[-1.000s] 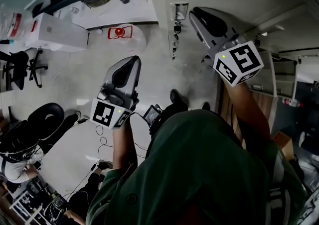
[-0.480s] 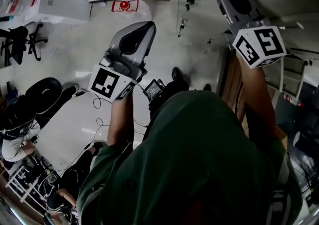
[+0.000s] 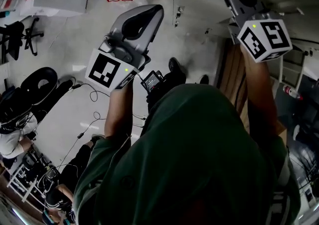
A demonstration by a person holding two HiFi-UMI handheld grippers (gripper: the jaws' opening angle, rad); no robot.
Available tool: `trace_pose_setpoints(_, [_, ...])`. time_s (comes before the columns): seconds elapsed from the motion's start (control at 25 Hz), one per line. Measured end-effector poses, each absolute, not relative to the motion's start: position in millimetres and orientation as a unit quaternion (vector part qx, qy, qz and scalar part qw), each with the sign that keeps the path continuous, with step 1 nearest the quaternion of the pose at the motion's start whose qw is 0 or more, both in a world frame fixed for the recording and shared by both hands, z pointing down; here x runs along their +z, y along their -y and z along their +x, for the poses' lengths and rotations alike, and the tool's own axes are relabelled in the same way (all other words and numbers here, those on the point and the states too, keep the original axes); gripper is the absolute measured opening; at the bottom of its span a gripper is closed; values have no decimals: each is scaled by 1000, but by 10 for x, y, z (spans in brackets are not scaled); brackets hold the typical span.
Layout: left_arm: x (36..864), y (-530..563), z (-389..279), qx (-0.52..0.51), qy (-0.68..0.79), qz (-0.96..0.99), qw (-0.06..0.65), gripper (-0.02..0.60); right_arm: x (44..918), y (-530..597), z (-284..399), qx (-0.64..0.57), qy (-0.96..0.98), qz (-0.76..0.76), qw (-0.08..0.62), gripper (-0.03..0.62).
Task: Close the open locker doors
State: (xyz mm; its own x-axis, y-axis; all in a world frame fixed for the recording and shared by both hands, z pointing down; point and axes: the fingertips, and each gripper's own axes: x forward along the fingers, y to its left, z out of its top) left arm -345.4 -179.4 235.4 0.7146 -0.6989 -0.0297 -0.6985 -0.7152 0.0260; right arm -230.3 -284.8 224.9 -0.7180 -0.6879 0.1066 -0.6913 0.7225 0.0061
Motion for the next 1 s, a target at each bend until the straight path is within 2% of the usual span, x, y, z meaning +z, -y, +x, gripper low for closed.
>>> trace_pose_setpoints(0.4, [2392,1606,-2790,-9,313,950,0,-2,2311,2296,-1542,16,910,411,38,12])
trace_pose_setpoints(1.0, [2529,1165,-928,18,193,981,8,-2,2564,1152,542,42,857,512,30,14])
